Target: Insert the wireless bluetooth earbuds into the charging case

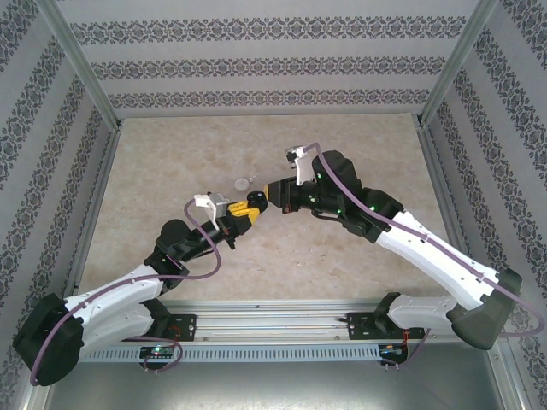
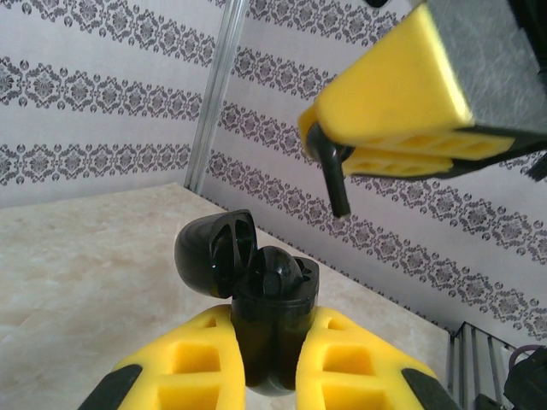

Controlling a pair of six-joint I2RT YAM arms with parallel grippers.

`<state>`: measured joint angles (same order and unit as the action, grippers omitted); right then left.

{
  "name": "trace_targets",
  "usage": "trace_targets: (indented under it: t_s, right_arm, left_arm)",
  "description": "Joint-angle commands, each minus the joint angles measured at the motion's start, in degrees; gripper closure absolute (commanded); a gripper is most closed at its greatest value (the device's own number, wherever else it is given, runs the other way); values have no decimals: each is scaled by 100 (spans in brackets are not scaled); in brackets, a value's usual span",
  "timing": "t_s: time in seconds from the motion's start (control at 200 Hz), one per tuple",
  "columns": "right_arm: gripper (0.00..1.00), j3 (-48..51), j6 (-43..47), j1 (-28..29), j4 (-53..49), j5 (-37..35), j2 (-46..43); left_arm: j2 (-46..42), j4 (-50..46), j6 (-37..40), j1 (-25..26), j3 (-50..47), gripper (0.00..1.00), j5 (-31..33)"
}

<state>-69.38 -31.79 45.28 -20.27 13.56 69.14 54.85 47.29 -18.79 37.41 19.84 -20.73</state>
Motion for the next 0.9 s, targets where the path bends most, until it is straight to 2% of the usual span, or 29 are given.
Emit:
trace_targets:
  t_s: [0.0,0.325,0.899]
  right_arm:
    - [86,163,-31,71,287,177,-132]
    - [86,555,-222,80,567,136,-329]
    - [85,382,-288,113,772,269,-54]
  left_arm:
    - [-108,501,-195,-5,-62,100,26]
    - [70,686,-319,-5,-69,100,-144]
    - [18,449,-332,-5,-103,100,-229]
